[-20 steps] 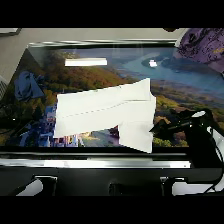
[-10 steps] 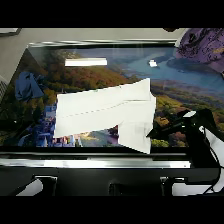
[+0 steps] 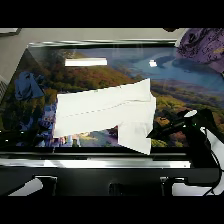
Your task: Fold the clothes and pants, and hang the long-sleeved shirts on hangers.
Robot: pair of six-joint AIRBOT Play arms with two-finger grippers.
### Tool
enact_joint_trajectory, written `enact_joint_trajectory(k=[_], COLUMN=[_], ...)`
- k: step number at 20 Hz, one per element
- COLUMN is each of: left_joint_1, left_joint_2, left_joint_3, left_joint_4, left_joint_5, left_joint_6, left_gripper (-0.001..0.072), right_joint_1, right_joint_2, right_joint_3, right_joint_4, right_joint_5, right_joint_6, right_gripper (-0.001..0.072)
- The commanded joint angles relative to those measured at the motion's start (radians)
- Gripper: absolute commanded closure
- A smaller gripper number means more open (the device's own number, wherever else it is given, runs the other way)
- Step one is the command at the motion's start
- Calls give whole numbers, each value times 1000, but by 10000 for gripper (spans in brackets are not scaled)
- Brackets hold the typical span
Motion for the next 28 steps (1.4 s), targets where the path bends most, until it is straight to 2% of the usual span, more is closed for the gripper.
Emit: enact_joint_trajectory(k=[1,16,18,19,20,22,23,24,25,28], left_joint_1=[0,-83,-90,-90,-90,-90,-91,-95,-101,-110], left_joint_2=[-45,-109,-109,-109,-109,-111,-113,-114,-115,-111], left_joint_3=[-19,-21,-21,-21,-21,-21,-21,-21,-21,-21], left_joint_4=[-71,-79,-79,-79,-78,-78,-78,-76,-76,-78], left_joint_5=[-17,23,37,43,48,49,49,47,48,37], left_joint_6=[66,64,63,59,53,54,55,66,69,76], left_gripper=[109,122,306,344,345,457,476,615,684,686], right_joint_1=[1,1,1,1,1,1,1,1,1,1], right_joint_2=[2,2,2,2,2,3,6,13,23,62], right_joint_3=[0,0,0,0,0,0,0,0,0,0], right_joint_4=[2,3,3,3,3,3,3,3,2,2], right_joint_5=[8,32,33,35,39,43,43,42,40,31], right_joint_6=[0,0,0,0,0,0,0,0,0,0], right_gripper=[678,678,678,678,678,678,678,678,678,678])
